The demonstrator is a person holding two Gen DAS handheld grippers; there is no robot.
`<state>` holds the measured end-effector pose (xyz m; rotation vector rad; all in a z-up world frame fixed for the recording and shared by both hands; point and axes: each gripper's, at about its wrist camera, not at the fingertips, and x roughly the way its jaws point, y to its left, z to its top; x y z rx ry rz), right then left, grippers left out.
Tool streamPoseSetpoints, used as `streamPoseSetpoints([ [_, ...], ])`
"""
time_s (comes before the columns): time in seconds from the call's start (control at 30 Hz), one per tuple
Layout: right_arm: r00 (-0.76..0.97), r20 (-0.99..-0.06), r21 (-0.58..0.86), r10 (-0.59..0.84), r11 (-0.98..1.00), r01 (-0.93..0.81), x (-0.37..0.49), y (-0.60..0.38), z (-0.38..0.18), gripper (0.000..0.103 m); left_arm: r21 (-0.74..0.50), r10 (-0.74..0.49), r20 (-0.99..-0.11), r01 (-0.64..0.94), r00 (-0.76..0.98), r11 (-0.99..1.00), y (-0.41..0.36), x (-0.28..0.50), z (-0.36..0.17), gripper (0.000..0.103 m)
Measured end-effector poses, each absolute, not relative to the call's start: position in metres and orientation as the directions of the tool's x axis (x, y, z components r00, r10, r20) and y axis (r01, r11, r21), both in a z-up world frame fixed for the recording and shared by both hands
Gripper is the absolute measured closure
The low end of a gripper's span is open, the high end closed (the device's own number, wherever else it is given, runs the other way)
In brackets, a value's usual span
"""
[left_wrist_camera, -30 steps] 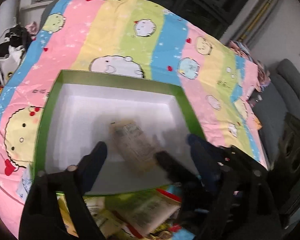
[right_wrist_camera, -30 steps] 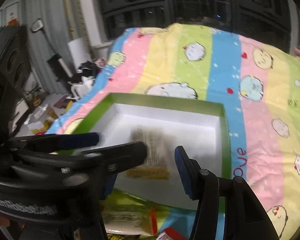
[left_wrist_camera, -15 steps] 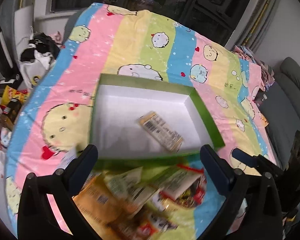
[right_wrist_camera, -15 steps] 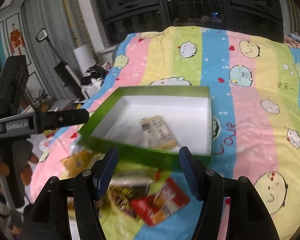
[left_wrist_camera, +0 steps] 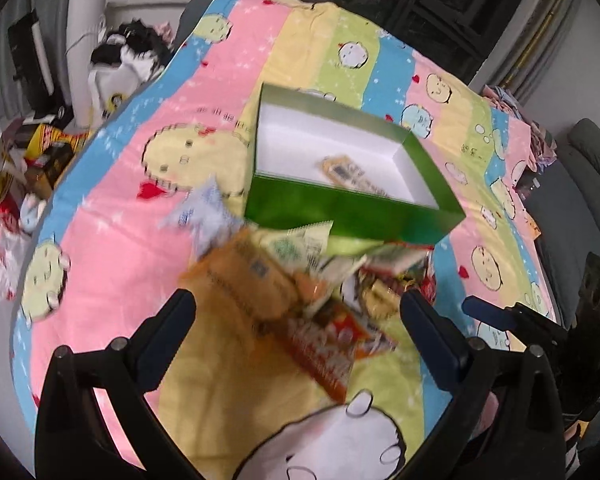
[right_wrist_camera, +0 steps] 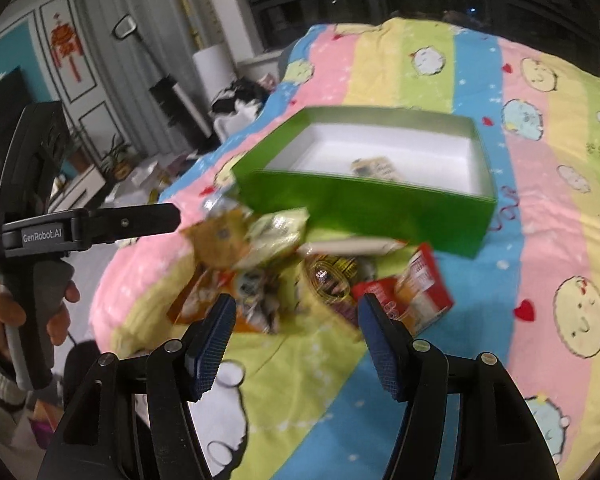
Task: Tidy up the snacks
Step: 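Reach the left gripper to the orange chip bag and grasp it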
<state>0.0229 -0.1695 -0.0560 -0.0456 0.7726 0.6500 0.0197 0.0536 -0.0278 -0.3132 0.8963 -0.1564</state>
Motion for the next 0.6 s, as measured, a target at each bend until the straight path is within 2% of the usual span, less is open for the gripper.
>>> streamPoseSetpoints([
  [0.4, 0.440, -0.705, 0.205, 0.556, 0.754, -0.624, 0.018, -0.134, -0.092, 0.039, -0.455, -0.367, -0.751, -0.027, 0.548, 0.890, 0.044, 0.008, -0.061, 0.004],
  [0.6, 0.417, -0.709, 0.219, 0.568, 0.740, -0.635, 0.031, -0.120, -0.102, 0.039, -0.468, -0.382, -0.757, -0.031, 0.530, 0.883, 0.038, 0.014, -0.069, 0.024],
])
